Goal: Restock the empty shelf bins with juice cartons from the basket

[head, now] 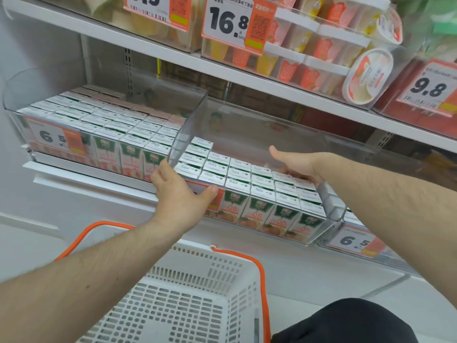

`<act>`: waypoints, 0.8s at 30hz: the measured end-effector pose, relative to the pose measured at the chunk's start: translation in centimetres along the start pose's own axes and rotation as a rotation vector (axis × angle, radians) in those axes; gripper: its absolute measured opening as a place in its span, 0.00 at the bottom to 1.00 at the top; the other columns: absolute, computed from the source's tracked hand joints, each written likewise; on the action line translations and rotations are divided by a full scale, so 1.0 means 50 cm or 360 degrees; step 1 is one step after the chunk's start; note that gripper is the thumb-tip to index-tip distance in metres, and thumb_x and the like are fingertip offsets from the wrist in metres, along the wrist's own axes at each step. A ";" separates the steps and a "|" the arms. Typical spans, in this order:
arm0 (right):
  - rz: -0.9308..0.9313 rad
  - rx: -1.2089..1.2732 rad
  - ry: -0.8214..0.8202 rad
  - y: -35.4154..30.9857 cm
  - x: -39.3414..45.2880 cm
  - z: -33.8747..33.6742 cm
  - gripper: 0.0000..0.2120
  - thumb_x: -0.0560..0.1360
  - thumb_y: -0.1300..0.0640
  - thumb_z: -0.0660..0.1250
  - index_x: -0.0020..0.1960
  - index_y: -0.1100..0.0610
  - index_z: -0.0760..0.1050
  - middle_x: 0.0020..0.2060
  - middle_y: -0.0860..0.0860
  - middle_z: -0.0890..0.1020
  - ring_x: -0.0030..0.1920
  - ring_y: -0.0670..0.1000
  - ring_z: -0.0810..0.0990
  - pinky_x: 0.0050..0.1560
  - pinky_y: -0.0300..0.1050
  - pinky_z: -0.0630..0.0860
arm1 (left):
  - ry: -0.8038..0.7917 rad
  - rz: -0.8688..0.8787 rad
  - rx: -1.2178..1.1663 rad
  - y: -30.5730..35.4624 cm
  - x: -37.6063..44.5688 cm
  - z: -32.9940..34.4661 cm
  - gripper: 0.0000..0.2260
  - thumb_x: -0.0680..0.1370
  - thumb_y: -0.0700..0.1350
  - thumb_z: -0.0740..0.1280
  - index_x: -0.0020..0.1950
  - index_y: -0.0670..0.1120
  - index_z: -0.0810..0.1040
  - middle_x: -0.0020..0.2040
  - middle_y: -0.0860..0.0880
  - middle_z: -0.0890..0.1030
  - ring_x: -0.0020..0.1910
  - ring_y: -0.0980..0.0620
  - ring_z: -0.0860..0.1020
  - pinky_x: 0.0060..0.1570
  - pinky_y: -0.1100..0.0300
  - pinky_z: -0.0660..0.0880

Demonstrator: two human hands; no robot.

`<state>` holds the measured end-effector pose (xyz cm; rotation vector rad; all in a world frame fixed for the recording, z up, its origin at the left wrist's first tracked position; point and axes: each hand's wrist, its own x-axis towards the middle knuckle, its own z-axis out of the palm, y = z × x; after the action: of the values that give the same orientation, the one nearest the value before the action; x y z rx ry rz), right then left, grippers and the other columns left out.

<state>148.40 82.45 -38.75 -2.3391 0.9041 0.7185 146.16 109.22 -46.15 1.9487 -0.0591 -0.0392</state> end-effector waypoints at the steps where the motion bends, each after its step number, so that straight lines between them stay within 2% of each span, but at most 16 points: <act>1: -0.0013 0.0037 -0.0001 0.004 0.001 -0.002 0.52 0.61 0.15 0.44 0.56 0.55 0.82 0.59 0.56 0.81 0.58 0.59 0.81 0.63 0.63 0.74 | 0.0003 0.0003 -0.0008 0.000 0.000 0.001 0.49 0.71 0.52 0.76 0.79 0.43 0.44 0.77 0.45 0.47 0.77 0.44 0.50 0.74 0.49 0.56; 4: -0.0009 0.0087 0.0020 0.016 0.004 -0.004 0.54 0.59 0.15 0.45 0.58 0.55 0.82 0.56 0.57 0.83 0.54 0.60 0.84 0.62 0.63 0.75 | 0.0015 0.0008 -0.0017 -0.001 0.001 0.003 0.50 0.71 0.51 0.76 0.79 0.43 0.43 0.78 0.45 0.47 0.77 0.44 0.50 0.73 0.49 0.56; 7: -0.0017 0.0141 0.0205 0.016 -0.017 0.005 0.42 0.70 0.21 0.50 0.58 0.56 0.78 0.56 0.54 0.81 0.55 0.58 0.81 0.62 0.60 0.75 | 0.0017 0.0007 -0.0009 -0.001 0.002 0.002 0.50 0.71 0.51 0.76 0.79 0.43 0.44 0.77 0.44 0.47 0.77 0.44 0.50 0.73 0.49 0.56; 9: -0.0092 0.0085 0.0422 0.016 -0.034 0.008 0.36 0.75 0.26 0.51 0.60 0.56 0.75 0.63 0.54 0.77 0.61 0.59 0.76 0.65 0.61 0.72 | 0.0008 0.0002 -0.0006 -0.001 0.003 0.001 0.50 0.71 0.52 0.76 0.79 0.43 0.44 0.77 0.44 0.48 0.77 0.44 0.51 0.73 0.49 0.56; 11: -0.0105 0.0107 0.0514 0.020 -0.053 0.011 0.36 0.77 0.28 0.50 0.68 0.55 0.71 0.71 0.55 0.71 0.69 0.62 0.70 0.68 0.63 0.67 | 0.0006 -0.0006 -0.0006 0.001 0.003 0.000 0.50 0.71 0.52 0.76 0.79 0.43 0.44 0.77 0.44 0.48 0.77 0.44 0.51 0.73 0.49 0.56; 13: -0.0047 0.0245 0.0402 0.027 -0.061 0.016 0.38 0.77 0.28 0.47 0.76 0.53 0.63 0.76 0.55 0.64 0.74 0.63 0.63 0.67 0.65 0.65 | 0.0021 -0.0005 -0.0016 0.002 0.002 0.000 0.49 0.71 0.51 0.77 0.78 0.42 0.45 0.77 0.44 0.48 0.77 0.44 0.51 0.73 0.49 0.57; 16: -0.0034 0.0410 0.0333 0.043 -0.068 0.026 0.37 0.77 0.28 0.44 0.79 0.47 0.53 0.78 0.54 0.59 0.76 0.63 0.59 0.68 0.67 0.63 | 0.0024 -0.0010 -0.0018 0.005 -0.002 0.000 0.50 0.71 0.51 0.77 0.78 0.42 0.45 0.77 0.43 0.48 0.77 0.43 0.51 0.73 0.49 0.57; 20: 0.0000 0.0630 0.0323 0.052 -0.069 0.026 0.42 0.74 0.24 0.46 0.78 0.51 0.58 0.75 0.57 0.64 0.70 0.66 0.67 0.66 0.69 0.67 | 0.0019 -0.0011 -0.0021 0.008 -0.004 -0.002 0.49 0.71 0.50 0.77 0.78 0.41 0.46 0.76 0.42 0.51 0.76 0.43 0.53 0.72 0.50 0.58; 24: -0.0031 0.0619 0.0256 0.051 -0.088 0.037 0.38 0.74 0.25 0.46 0.79 0.43 0.52 0.78 0.54 0.58 0.73 0.65 0.63 0.65 0.66 0.68 | 0.0010 -0.0030 -0.0015 0.015 -0.005 -0.006 0.48 0.70 0.51 0.77 0.78 0.41 0.48 0.76 0.42 0.52 0.75 0.43 0.55 0.72 0.50 0.59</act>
<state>143.24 83.93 -38.02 -2.0729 0.9887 0.3131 145.90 109.24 -45.35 1.9396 -0.0364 -0.0460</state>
